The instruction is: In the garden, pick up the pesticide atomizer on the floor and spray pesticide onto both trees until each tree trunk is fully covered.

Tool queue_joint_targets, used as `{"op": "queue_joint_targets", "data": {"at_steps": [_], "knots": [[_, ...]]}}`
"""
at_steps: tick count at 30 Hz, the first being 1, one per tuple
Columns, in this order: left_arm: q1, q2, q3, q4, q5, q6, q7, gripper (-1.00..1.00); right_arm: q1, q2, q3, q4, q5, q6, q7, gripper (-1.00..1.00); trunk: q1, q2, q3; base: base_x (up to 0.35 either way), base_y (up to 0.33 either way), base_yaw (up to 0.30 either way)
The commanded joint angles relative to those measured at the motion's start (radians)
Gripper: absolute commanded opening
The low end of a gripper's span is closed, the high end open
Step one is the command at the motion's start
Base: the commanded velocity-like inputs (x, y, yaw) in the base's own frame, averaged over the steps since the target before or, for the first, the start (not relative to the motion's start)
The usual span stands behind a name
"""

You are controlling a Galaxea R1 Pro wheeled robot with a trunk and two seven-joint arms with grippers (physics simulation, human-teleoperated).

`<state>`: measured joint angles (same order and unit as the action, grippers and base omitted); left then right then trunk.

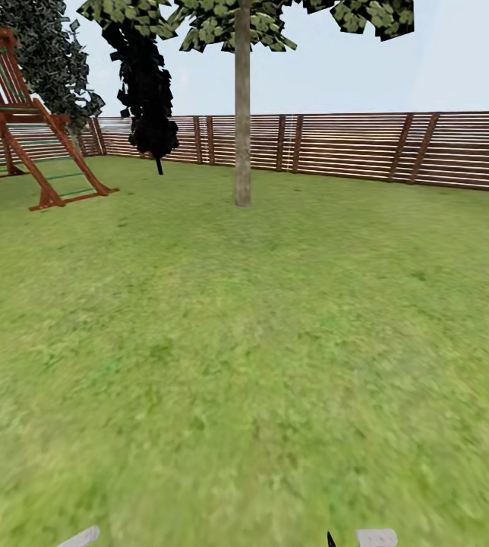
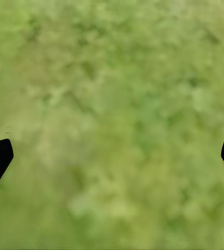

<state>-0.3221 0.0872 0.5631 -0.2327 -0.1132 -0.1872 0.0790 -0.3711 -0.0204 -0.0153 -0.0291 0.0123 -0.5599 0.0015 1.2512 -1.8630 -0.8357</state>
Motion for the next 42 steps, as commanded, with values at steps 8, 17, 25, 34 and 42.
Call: {"op": "queue_joint_targets", "data": {"at_steps": [8, 17, 25, 34, 42], "knots": [[0.0, 0.0, 0.0, 0.0, 0.0, 0.0, 0.001, -1.0, 0.0, 0.0, 0.0, 0.0, 0.0, 0.0, 0.0, 1.0, 0.0, 0.0, 0.0, 0.341, 0.0, 0.0], [0.0, 0.0, 0.0, 0.0, 0.0, 0.0, 0.001, -1.0, 0.0, 0.0, 0.0, 0.0, 0.0, 0.0, 0.0, 1.0, 0.0, 0.0, 0.0, 0.341, 0.0, 0.0], [0.0, 0.0, 0.0, 0.0, 0.0, 0.0, 0.001, -1.0, 0.0, 0.0, 0.0, 0.0, 0.0, 0.0, 0.0, 1.0, 0.0, 0.0, 0.0, 0.341, 0.0, 0.0], [0.0, 0.0, 0.0, -0.001, 0.0, 0.0, 0.001, -1.0, 0.0, 0.0, 0.0, 0.0, 0.0, 0.0, 0.0, 1.0, 0.0, 0.0, 0.0, 0.341, 0.0, 0.0], [0.0, 0.0, 0.0, 0.0, 0.0, 0.0, 0.001, -1.0, 0.0, 0.0, 0.0, 0.0, 0.0, 0.0, 0.0, 1.0, 0.0, 0.0, 0.0, 0.341, 0.0, 0.0]]}}
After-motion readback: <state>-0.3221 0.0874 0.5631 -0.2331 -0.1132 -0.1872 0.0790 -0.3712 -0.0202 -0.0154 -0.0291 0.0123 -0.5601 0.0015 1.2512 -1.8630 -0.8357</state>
